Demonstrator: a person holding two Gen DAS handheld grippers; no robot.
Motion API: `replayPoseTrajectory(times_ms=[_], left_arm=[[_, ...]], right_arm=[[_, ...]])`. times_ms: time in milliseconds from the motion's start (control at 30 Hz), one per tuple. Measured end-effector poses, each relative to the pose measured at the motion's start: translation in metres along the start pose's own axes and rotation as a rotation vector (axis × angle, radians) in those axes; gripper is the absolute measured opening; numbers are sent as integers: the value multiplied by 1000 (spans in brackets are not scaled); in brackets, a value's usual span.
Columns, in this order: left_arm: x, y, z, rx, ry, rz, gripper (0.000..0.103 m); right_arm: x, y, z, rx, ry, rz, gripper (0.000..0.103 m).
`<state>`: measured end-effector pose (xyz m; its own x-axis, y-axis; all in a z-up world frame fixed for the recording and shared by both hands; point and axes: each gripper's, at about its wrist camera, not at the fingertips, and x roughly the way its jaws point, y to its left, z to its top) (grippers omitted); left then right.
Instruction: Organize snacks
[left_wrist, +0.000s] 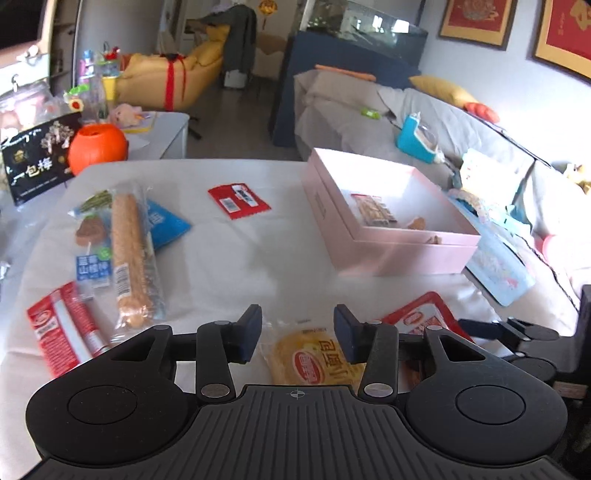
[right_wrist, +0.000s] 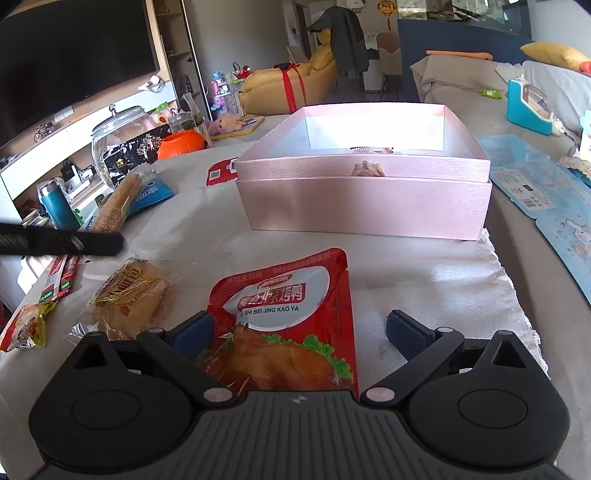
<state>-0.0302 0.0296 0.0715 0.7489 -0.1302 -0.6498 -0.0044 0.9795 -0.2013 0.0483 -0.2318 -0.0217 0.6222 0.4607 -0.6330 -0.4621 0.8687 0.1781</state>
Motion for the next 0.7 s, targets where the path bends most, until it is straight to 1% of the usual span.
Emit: replayPoseTrajectory(times_ms=[67,133,167,200,233,267,300,333,400,467,500,600,667,700], left_arm=[[3,-5,-4,18,48,-8,47],[14,-11,-11,40,101,-31,48],[21,-14,-14,51,122,-25,49],[26,-17,-17,75,119,6,57],[29,-18,-18,90,116,19,62],[33,-16,-17,87,113,18,64],[36,-13,-16,71,112,18,69],[40,-9,-15,55,113,24,77],[46,-3,-15,30,119,24,85],[54,3,-17,-24,144,-26,85],[55,3,-17,-25,136,-40,87],[55,-5,-20,39,142,-28,87],[52,-7,-27,55,113,-31,87],[50,-7,-30,70,101,-26,81]], right_arm=[[0,-1,0,1,0,1,100],[0,0,0,1,0,1,100],[0,0,0,1,0,1,100],[0,0,0,1,0,1,100],[0,0,0,1,0,1,100],[0,0,0,2,0,1,100],[1,0,0,1,0,1,100],[0,0,0,1,0,1,100],[1,0,0,-3,1,-2,100],[1,1,0,-10,5,-6,100],[2,2,1,-22,12,-8,101],[6,9,2,-104,58,-16,103],[6,12,2,-130,74,-27,103],[7,14,2,-145,78,-30,103]])
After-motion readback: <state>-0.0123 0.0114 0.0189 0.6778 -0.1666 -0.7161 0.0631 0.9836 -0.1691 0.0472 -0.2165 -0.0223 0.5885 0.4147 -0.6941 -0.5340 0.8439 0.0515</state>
